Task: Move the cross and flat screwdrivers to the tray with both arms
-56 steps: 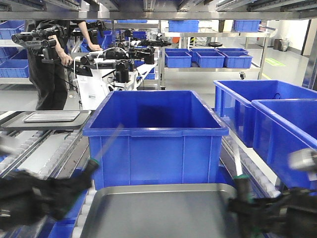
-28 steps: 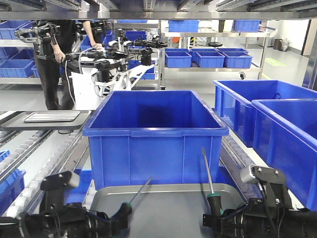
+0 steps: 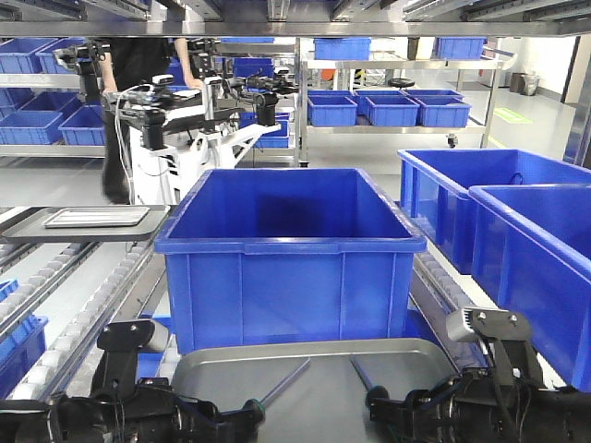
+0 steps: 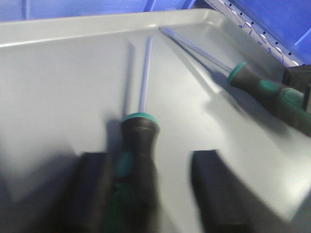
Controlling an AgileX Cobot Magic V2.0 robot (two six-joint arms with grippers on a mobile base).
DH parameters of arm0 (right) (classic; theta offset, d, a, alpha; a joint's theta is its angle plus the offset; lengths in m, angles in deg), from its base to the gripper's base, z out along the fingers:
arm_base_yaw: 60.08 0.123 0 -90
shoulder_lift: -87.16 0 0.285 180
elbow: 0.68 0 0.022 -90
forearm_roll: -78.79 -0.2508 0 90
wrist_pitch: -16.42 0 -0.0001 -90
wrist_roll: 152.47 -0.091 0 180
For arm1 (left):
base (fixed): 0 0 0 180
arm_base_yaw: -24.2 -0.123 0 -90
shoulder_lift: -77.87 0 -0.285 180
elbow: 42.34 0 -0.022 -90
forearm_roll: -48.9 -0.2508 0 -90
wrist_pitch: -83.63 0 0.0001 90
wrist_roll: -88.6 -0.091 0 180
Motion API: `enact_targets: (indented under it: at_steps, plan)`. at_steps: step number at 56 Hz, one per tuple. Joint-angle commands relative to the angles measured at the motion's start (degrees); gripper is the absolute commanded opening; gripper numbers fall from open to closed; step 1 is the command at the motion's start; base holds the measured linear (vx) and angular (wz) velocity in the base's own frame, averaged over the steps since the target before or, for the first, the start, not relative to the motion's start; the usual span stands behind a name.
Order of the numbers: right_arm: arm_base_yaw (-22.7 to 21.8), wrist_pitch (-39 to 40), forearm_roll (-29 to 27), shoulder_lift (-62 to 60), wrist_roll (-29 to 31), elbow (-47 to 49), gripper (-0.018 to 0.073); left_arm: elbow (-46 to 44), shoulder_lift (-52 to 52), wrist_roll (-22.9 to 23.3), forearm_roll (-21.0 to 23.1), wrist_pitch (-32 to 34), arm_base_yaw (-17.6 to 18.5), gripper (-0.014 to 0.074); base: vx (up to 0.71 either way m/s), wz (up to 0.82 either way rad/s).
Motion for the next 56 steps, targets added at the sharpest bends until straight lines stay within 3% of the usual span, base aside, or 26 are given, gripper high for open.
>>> enact_targets:
  at_steps: [1, 7, 11, 16, 21, 28, 32, 33, 36, 45, 51, 56]
  plan:
    - [-0.1, -2.6, -1.9, -1.8, 2.3, 2.0, 0.0577, -2.0, 2.1, -0.2, 4.4, -2.4, 0.3, 0.0549, 0.0, 0.0]
    - [-0.1, -3.5, -1.0, -4.2, 2.7, 2.0, 0.0528, -2.0, 2.9, -0.2, 3.0, -3.8, 0.3, 0.0536, 0.0, 0.0]
    - [-0.1, -2.9, 0.8, -7.1, 2.2, 2.0, 0.0427, -2.0, 5.0, -0.2, 0.9, -3.6, 0.3, 0.0493, 0.0, 0.0]
    - [-0.1, -1.9, 5.2, -12.5, -1.1, 2.0, 0.022, -2.0, 9.0, 0.3, -3.7, -0.6, 0.3, 0.0395, 0.0, 0.0]
    - [-0.1, -1.5, 13.2, -19.3, -5.8, 2.0, -0.0016, -2.0, 14.6, 2.6, -10.8, 3.3, 0.3, 0.0227, 0.0, 0.0]
    - [-0.1, -2.7, 26.3, -30.3, -18.3, 1.8, -0.001, -2.0, 23.8, 8.1, -22.2, 6.1, 0.3, -0.001, 0.0, 0.0]
    - [-0.1, -4.0, 35.6, -35.4, -27.0, 1.8, -0.0008, -2.0, 28.2, 12.2, -30.2, 5.4, 0.3, -0.0006, 0.0, 0.0]
    - [-0.1, -5.4, 42.9, -39.6, -34.5, 1.7, -0.0008, -1.9, 31.6, 15.9, -36.8, 3.8, 0.3, -0.0001, 0.0, 0.0]
    - [-0.1, -7.8, 51.2, -44.6, -42.7, 1.6, -0.0008, -1.9, 35.2, 22.0, -44.4, 1.3, 0.3, 0.0001, 0.0, 0.0]
    - [-0.1, -14.3, 71.1, -55.9, -56.7, 1.6, -0.0008, 2.0, 44.6, 42.2, -65.0, -4.3, 0.3, 0.0001, 0.0, 0.0]
    - [-0.1, -17.1, 79.3, -62.2, -62.3, 1.6, -0.0008, 7.2, 50.2, 52.3, -72.9, -4.4, 0.3, 0.0003, 0.0, 0.0]
    - [-0.1, -19.0, 81.9, -64.3, -63.4, 1.6, -0.0008, 9.7, 53.4, 54.3, -74.3, -2.6, 0.3, 0.0003, 0.0, 0.0]
